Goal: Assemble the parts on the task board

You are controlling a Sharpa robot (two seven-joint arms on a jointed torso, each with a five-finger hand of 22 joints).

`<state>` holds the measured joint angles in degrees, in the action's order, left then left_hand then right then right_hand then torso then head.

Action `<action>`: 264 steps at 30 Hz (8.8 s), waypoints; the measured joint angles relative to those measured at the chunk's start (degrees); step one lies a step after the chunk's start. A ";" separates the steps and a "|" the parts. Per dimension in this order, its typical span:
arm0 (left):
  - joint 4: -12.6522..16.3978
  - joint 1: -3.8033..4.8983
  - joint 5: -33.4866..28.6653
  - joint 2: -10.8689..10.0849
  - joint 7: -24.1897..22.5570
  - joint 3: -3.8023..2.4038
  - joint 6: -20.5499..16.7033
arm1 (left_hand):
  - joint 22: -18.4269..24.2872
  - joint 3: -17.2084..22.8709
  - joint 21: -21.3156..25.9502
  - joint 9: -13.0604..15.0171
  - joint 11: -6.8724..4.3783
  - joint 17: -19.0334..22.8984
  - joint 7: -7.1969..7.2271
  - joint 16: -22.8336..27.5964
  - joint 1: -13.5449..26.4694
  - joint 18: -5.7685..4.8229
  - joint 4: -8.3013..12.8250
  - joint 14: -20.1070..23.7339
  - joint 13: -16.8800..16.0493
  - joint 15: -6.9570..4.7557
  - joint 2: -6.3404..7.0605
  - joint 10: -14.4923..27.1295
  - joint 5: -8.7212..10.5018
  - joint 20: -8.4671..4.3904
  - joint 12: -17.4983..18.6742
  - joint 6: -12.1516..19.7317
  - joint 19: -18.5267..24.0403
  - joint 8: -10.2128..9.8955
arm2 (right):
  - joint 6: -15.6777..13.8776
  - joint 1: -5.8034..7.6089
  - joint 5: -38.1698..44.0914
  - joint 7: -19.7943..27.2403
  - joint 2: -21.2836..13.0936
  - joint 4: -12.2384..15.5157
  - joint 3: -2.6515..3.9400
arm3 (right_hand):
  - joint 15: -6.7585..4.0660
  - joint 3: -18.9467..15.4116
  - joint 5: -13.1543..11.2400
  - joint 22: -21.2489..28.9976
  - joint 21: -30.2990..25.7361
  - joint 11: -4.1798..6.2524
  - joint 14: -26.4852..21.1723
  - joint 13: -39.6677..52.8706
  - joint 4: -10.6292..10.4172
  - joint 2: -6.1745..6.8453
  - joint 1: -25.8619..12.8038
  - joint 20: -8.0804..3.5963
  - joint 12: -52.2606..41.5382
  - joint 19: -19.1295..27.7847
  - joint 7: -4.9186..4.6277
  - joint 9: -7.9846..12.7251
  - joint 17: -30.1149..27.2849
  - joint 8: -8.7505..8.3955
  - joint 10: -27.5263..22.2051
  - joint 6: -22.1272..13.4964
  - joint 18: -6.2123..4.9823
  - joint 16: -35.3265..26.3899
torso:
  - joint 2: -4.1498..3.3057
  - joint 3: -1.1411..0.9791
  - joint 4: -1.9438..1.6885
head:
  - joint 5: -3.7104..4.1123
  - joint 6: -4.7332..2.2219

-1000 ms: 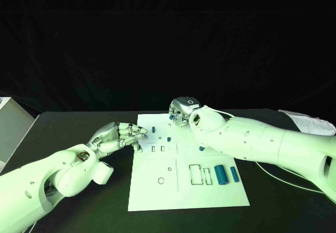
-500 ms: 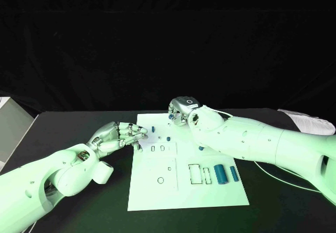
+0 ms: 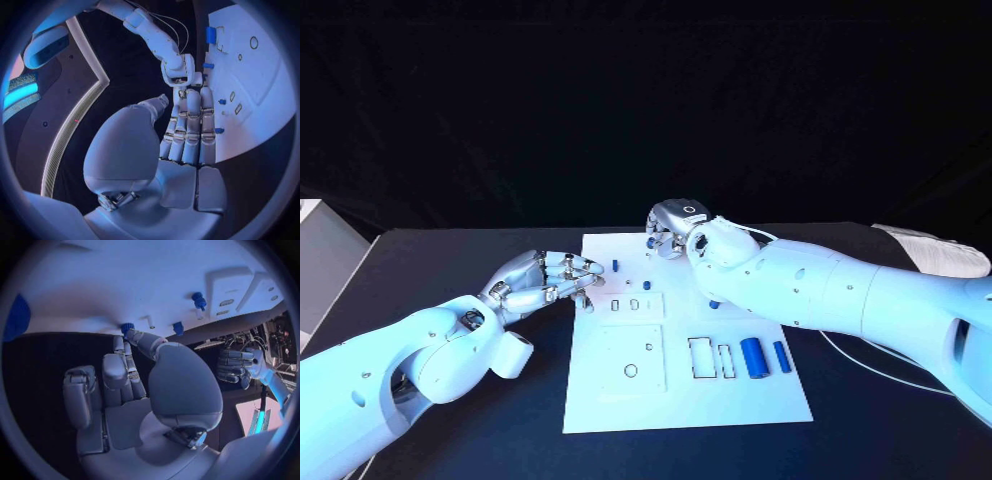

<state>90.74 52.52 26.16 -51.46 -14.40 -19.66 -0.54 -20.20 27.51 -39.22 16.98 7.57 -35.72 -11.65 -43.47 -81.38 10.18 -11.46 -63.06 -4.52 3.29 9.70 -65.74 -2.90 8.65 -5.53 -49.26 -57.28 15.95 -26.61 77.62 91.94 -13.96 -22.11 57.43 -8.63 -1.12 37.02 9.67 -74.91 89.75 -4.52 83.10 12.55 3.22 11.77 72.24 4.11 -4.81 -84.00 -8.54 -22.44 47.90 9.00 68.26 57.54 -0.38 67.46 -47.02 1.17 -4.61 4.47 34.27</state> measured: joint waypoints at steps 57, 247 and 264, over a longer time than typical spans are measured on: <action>-0.39 -0.42 0.00 -0.82 -0.20 0.00 1.96 | 0.00 0.00 0.00 0.11 0.00 0.04 -0.01 0.22 0.23 0.00 0.00 0.00 0.00 0.00 0.23 0.42 0.00 -0.04 0.22 0.01 -0.04 -0.20 | 5.14 2.11 -4.23 4.26 -20.45 11.48 0.40 | 1.00 -22.69 -2.46 -0.01 0.00 -0.51 -0.23 -2.80 -6.97 0.71 3.04 0.84 0.24 0.00 2.03 2.58 -5.52 -4.83 -8.51 -9.25 -0.01 2.60 | 1.23 -1.00 1.70 | -0.63 -0.98; -0.45 -0.56 0.01 -0.39 0.25 0.00 2.04 | 0.00 0.16 0.00 0.30 0.01 0.12 -0.01 0.67 0.53 0.00 0.16 0.00 0.03 0.00 -0.07 0.41 0.00 0.16 0.43 0.01 0.16 -0.46 | 3.87 -1.55 -0.57 -4.22 -2.28 7.68 0.31 | -1.63 -15.48 0.80 -0.03 0.00 2.16 0.62 55.42 -18.25 1.67 1.17 -1.22 -71.31 0.00 1.37 3.58 5.01 -1.35 0.71 -7.68 0.00 9.76 | 1.22 -1.01 1.50 | -1.02 1.72; -0.63 -0.56 0.01 -0.22 0.39 0.00 2.11 | 0.00 0.40 -0.22 0.49 0.00 0.12 -0.22 0.90 0.53 0.00 0.40 0.00 0.03 0.00 -0.07 0.42 0.00 0.16 0.70 0.22 0.16 -0.46 | 6.16 -1.55 -2.84 -3.23 -3.25 7.74 0.20 | -1.43 -18.36 0.43 -0.01 0.00 1.94 0.83 55.09 -19.59 0.66 -0.85 -1.22 -71.01 0.00 1.17 3.90 5.65 -1.94 0.10 -8.03 0.00 9.76 | 1.25 -1.03 1.49 | -0.93 1.67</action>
<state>90.11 51.96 26.17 -51.68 -14.01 -19.66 1.57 -20.20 27.92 -39.43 17.47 7.58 -35.60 -11.86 -42.57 -80.86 10.18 -11.06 -63.06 -4.49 3.29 9.62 -65.32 -2.90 8.81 -4.83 -49.04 -57.12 15.49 -20.45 76.07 89.10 -17.18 -25.36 65.17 -8.43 -2.55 18.67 10.10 -74.92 89.75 -2.57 83.92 67.64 -16.37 12.43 71.39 2.89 -75.82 -84.00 -7.37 -18.53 53.55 7.07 68.36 49.52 -0.39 77.22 -45.76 0.14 -3.12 3.54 35.94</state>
